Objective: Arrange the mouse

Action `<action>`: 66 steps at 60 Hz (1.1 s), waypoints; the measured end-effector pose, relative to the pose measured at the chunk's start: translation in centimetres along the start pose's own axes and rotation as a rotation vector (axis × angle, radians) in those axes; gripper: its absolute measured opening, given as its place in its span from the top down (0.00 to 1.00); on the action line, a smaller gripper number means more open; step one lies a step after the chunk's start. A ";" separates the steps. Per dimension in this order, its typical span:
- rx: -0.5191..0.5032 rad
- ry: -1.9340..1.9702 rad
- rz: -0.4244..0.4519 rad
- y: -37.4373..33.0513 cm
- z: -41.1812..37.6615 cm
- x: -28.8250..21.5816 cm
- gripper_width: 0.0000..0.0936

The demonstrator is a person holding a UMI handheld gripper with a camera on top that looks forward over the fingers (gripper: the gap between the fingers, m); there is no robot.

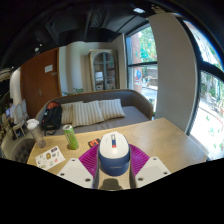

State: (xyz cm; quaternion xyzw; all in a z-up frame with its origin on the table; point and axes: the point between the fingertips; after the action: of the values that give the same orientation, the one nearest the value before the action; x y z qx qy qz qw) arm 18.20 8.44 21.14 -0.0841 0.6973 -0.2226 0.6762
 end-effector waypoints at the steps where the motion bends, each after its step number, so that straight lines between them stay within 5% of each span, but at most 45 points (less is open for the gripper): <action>1: -0.012 -0.012 0.015 -0.5 -1.7 -0.6 0.56; 9: -0.117 -0.083 0.002 -3.3 -13.9 3.7 0.56; 15: -0.138 -0.064 -0.156 -2.3 -18.5 13.1 0.56; 30: -0.132 -0.130 -0.288 -1.3 -22.1 24.3 0.55; 44: -0.144 -0.118 -0.335 -1.2 -21.7 25.2 0.40; 50: -0.182 -0.086 -0.400 -3.3 -21.8 24.8 0.09; 66: -0.129 -0.080 -0.462 -15.6 -16.3 23.4 0.11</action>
State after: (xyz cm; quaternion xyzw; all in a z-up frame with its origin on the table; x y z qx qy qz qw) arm -2.36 -11.95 6.39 -0.2933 0.6448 -0.3228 0.6276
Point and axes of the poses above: the point between the fingertips, and its own axes, seen from behind it with the camera up: z to the right, x down, y forward, the way the camera looks, and after that the axes turned 5 degrees about -y, right-handed
